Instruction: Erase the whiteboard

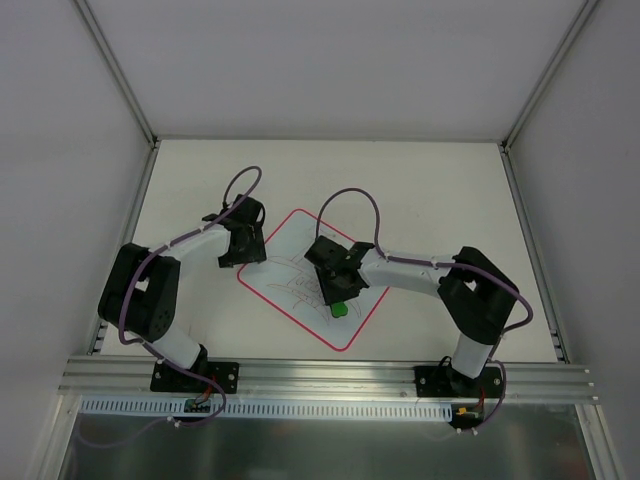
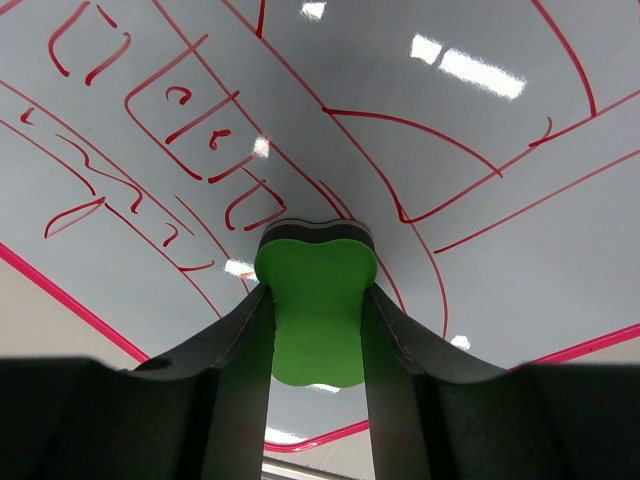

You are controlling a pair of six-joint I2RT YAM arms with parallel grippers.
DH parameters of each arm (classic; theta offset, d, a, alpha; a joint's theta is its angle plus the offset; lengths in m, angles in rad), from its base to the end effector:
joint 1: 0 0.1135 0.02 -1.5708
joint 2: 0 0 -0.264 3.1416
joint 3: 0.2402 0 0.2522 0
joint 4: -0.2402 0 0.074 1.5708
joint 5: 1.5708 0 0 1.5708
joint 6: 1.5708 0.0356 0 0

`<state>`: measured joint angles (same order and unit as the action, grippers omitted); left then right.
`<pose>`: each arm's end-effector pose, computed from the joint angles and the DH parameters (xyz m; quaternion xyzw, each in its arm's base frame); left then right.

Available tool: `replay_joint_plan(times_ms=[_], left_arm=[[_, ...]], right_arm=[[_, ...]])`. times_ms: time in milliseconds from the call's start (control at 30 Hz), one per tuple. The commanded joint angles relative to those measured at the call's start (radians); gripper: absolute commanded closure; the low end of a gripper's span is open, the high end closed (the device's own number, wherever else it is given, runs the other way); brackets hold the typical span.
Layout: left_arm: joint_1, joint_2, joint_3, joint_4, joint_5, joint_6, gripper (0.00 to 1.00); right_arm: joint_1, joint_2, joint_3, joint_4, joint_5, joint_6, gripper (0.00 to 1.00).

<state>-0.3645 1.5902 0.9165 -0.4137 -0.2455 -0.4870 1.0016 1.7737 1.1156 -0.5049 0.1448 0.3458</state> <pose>0.2875 -0.1004 0.1754 -0.0882 0.9600 0.0102 0.2654 0.1914 0.2895 0.1695 -0.3007 0.9294 0.0706 0.2020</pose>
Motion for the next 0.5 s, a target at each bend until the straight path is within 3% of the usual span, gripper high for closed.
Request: replay_joint_plan(times_ms=[0,67,233,333,467], left_arm=[[0.007,-0.010,-0.037,0.016,0.003,-0.045,0.34],[0.009,-0.013,-0.067,0.029,0.017,-0.058,0.38],[0.006,-0.021,-0.142,0.038,0.101,-0.100,0.59],[-0.007,-0.064,-0.198,0.042,0.144,-0.145,0.71],[-0.040,-0.165,-0.275,0.044,0.176,-0.197,0.79]], right_arm=[[-0.009,0.001,-0.033,0.031,-0.004,-0.002,0.92],[-0.014,-0.005,-0.045,0.035,-0.007,0.001,0.92],[-0.026,-0.036,-0.072,0.037,0.006,0.002,0.92],[-0.040,-0.069,-0.100,0.035,0.012,0.001,0.92],[-0.075,-0.118,-0.138,0.034,0.016,-0.005,0.91]])
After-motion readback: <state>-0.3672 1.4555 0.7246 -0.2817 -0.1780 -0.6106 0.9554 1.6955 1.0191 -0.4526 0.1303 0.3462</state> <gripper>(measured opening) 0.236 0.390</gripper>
